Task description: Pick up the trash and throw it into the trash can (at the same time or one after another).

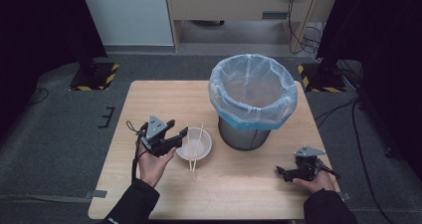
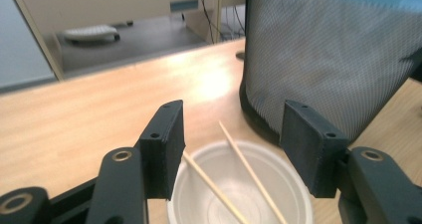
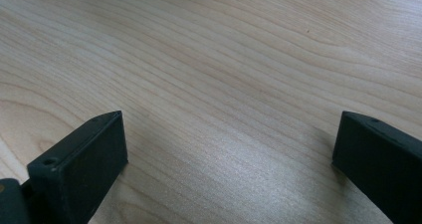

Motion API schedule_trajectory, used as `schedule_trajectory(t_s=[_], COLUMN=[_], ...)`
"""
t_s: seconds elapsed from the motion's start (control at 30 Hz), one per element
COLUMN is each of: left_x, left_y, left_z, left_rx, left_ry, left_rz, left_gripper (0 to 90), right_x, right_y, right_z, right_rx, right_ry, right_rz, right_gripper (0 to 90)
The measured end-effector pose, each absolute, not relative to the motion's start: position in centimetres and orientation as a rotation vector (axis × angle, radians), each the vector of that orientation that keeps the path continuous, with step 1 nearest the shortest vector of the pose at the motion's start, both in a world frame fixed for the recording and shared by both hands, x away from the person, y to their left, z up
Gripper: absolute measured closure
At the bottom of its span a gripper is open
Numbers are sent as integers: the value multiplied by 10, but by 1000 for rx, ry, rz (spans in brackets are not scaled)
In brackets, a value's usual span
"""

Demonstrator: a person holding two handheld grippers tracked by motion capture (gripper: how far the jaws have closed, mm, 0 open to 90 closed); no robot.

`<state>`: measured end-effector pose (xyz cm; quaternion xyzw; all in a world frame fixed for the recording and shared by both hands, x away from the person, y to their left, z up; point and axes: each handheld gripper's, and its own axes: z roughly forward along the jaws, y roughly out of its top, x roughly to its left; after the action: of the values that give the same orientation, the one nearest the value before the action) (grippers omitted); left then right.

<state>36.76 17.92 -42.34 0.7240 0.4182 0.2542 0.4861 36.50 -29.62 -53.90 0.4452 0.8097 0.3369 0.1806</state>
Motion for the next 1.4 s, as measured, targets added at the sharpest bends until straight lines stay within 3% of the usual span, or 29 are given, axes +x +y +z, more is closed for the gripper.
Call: schedule_trajectory(t_s=[0.63,1.4], left_x=[386,393], left_y=[162,167], left_z=[-486,-496], left_rx=[1904,1937], left_ry=[1131,1191], left_rz=[491,434], left_gripper=[472,723], right_x=[365,365], right_y=[-296,-296], right_z=[-539,-539], right_rx=[1256,1257], right_ry=[2291,2292], right_rz=[953,954], right_gripper=[9,8])
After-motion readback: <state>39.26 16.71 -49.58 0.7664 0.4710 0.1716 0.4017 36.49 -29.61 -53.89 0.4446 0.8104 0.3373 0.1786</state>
